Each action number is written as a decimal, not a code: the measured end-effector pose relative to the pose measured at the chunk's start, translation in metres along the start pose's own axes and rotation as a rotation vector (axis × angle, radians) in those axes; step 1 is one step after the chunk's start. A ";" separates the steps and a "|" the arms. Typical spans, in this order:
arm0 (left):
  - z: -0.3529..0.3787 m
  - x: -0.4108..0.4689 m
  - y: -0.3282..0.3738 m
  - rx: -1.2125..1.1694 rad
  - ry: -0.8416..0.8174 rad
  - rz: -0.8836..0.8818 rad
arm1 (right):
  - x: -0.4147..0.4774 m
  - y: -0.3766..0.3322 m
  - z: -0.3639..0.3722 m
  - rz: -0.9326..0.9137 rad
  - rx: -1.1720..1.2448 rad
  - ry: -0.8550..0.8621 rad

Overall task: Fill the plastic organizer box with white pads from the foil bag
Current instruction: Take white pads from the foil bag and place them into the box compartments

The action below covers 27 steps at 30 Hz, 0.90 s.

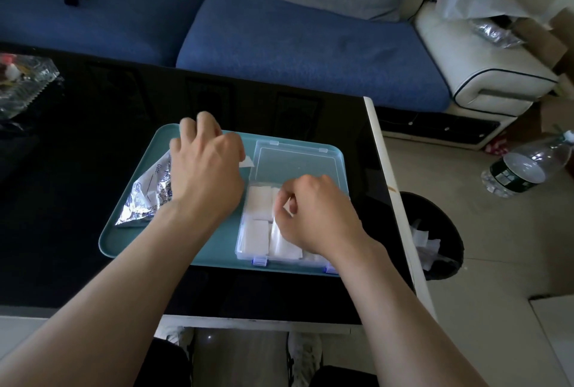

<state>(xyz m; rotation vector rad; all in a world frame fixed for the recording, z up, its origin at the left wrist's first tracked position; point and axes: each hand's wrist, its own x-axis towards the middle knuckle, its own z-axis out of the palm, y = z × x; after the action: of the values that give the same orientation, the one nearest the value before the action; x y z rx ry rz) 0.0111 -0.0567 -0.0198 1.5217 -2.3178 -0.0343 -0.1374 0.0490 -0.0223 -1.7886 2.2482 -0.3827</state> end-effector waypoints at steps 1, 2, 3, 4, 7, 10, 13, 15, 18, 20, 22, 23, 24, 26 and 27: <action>-0.002 0.000 -0.004 0.036 -0.034 -0.019 | 0.003 -0.002 0.001 -0.009 0.026 0.045; -0.003 -0.001 -0.008 0.057 -0.091 -0.039 | 0.007 -0.004 0.004 -0.015 0.051 0.078; -0.004 -0.001 -0.011 0.075 -0.154 -0.059 | 0.012 -0.007 0.007 -0.015 0.073 0.103; -0.003 -0.002 -0.013 0.096 -0.209 -0.074 | 0.016 -0.008 0.010 -0.008 0.087 0.124; 0.002 -0.001 -0.023 0.155 -0.309 -0.103 | 0.032 -0.017 0.020 0.015 0.128 0.149; 0.001 0.002 -0.032 0.092 -0.385 -0.127 | 0.045 -0.030 0.031 -0.041 0.106 0.099; 0.001 0.002 -0.038 0.085 -0.430 -0.132 | 0.050 -0.045 0.038 -0.067 -0.047 -0.083; 0.003 0.003 -0.043 0.093 -0.442 -0.127 | 0.053 -0.052 0.039 -0.061 -0.077 -0.186; 0.006 0.004 -0.049 0.092 -0.443 -0.110 | 0.057 -0.055 0.041 -0.056 -0.130 -0.251; 0.008 0.005 -0.051 0.075 -0.432 -0.103 | 0.060 -0.055 0.042 -0.053 -0.156 -0.266; 0.007 0.005 -0.052 0.055 -0.412 -0.111 | 0.062 -0.055 0.043 -0.049 -0.141 -0.244; 0.006 0.006 -0.052 0.040 -0.403 -0.116 | 0.063 -0.056 0.045 -0.045 -0.113 -0.218; 0.005 0.006 -0.053 0.025 -0.398 -0.121 | 0.063 -0.055 0.046 -0.043 -0.082 -0.182; 0.005 0.007 -0.053 0.000 -0.385 -0.120 | 0.066 -0.053 0.048 -0.046 -0.033 -0.071; 0.004 0.007 -0.053 -0.008 -0.378 -0.115 | 0.067 -0.053 0.048 -0.047 -0.002 0.006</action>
<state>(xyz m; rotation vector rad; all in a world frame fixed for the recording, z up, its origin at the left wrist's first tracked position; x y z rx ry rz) 0.0546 -0.0858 -0.0329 1.7697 -2.4999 -0.3927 -0.0871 -0.0304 -0.0502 -1.8463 2.2146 -0.3954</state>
